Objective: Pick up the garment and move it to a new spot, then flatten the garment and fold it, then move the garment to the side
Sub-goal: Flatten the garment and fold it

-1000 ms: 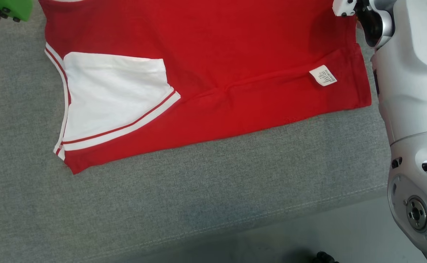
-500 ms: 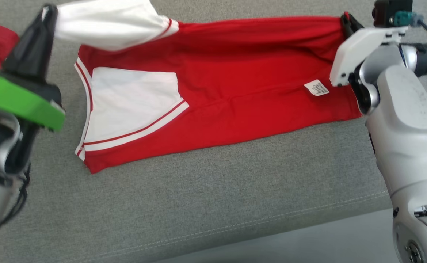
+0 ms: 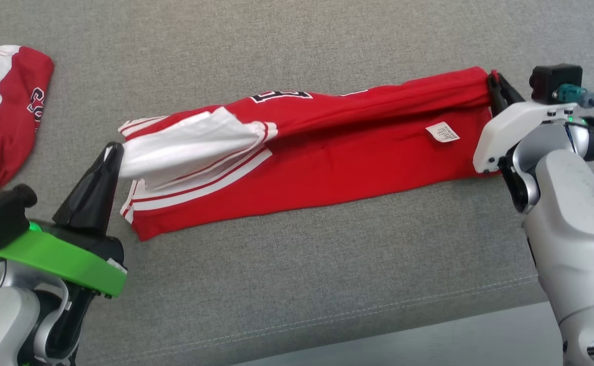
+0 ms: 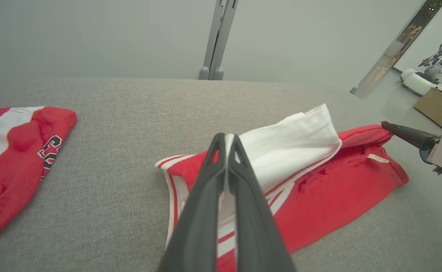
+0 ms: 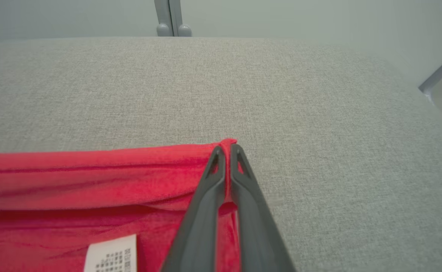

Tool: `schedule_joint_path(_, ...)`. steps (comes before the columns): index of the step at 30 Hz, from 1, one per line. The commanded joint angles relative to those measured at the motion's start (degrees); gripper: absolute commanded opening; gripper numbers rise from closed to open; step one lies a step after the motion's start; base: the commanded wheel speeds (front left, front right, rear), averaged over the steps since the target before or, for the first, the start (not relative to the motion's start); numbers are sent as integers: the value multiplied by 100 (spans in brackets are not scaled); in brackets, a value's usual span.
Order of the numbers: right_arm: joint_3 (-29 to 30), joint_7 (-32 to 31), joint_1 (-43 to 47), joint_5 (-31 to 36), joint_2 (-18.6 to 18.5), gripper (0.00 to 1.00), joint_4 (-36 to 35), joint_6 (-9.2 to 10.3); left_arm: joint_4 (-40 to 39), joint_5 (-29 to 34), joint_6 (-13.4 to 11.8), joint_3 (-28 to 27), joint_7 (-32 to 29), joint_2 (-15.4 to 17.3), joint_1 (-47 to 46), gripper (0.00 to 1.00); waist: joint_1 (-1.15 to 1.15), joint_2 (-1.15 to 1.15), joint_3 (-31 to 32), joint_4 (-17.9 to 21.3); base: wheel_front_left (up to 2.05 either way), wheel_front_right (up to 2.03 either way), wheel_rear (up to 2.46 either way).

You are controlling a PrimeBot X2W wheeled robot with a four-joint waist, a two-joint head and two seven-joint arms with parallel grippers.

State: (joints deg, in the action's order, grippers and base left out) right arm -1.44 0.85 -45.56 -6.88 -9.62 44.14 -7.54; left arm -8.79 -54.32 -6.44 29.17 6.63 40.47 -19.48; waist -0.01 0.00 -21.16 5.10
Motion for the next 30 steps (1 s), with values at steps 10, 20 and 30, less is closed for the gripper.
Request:
schedule_joint_path(10, 7, 71, 556, 88, 147, 0, -382, 10, 812, 165, 212, 193, 348, -197, 71, 0, 1, 0, -126, 33, 0, 0, 0)
schedule_joint_path(20, 209, 316, 683, 262, 337, 100, -201, 9, 2211, 525, 453, 559, 483, -612, -360, 100, 1, 0, -52, 46, 0, 0, 0)
schedule_joint_path(30, 256, 949, 1053, 350, 485, 100, -613, 9, 2792, 441, 385, 510, 708, -1009, -200, 100, 1, 0, 440, 118, 0, 0, 0)
